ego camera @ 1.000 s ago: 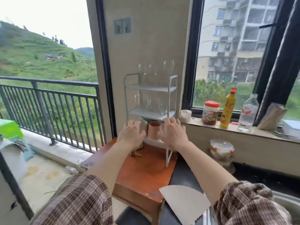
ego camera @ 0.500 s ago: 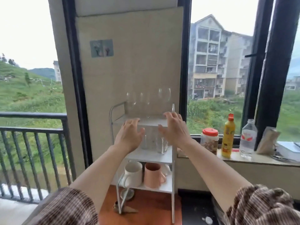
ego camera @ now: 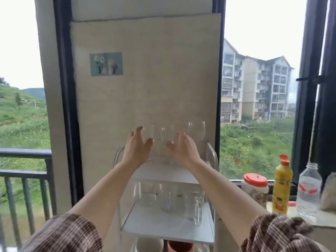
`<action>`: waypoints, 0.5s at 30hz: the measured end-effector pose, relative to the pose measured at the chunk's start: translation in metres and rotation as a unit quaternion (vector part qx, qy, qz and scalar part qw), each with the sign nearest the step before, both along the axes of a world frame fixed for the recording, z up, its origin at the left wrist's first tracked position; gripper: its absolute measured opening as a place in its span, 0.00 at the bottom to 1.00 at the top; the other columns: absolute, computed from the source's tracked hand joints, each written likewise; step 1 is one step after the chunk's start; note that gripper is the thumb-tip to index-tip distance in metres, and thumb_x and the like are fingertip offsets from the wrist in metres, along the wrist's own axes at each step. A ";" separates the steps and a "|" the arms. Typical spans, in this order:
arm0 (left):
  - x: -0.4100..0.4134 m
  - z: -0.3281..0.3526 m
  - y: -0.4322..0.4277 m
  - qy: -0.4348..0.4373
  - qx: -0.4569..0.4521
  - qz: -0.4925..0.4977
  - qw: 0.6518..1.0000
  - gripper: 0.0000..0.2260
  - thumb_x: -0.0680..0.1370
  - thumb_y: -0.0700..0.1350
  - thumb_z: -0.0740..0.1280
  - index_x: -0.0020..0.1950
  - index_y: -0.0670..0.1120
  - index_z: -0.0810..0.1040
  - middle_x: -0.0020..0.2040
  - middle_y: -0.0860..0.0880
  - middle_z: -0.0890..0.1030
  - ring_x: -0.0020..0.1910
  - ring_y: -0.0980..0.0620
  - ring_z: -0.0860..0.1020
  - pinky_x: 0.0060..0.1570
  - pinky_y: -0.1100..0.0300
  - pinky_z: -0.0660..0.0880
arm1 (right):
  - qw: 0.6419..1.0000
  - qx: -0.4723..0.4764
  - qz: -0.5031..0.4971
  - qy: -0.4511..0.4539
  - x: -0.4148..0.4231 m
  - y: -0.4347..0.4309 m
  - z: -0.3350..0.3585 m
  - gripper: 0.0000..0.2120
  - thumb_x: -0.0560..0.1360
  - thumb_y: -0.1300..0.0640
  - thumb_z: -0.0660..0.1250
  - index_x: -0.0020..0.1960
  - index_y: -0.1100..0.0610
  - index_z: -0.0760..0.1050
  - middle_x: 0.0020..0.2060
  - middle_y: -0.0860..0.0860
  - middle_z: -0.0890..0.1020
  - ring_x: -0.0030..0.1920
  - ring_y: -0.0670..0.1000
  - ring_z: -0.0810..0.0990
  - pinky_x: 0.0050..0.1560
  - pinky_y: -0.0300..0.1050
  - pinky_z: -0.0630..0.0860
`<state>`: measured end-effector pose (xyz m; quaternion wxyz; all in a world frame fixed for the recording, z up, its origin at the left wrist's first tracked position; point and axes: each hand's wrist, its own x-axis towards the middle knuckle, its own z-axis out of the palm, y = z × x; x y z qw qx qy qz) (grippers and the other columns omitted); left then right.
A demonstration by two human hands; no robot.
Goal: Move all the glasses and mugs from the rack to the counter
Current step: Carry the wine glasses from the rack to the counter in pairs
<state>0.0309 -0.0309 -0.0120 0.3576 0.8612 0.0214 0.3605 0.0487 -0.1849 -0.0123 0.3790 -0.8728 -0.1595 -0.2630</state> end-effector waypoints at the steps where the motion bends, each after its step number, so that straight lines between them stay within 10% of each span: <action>1: 0.007 0.002 0.004 0.002 -0.015 -0.003 1.000 0.27 0.77 0.46 0.66 0.74 0.42 0.63 0.67 0.37 0.71 0.66 0.39 0.70 0.62 0.52 0.65 | 1.000 0.000 -0.007 -0.002 0.005 0.004 0.000 0.22 0.76 0.51 0.64 0.64 0.61 0.67 0.58 0.59 0.77 0.59 0.61 0.75 0.49 0.49 0.68; 15: 0.064 0.010 0.036 0.044 -0.217 -0.145 0.964 0.33 0.70 0.47 0.76 0.72 0.43 0.68 0.67 0.43 0.75 0.62 0.46 0.76 0.57 0.56 0.72 | 0.983 0.183 -0.002 0.016 0.050 0.034 -0.004 0.29 0.72 0.49 0.70 0.67 0.60 0.67 0.57 0.53 0.77 0.58 0.54 0.76 0.50 0.40 0.66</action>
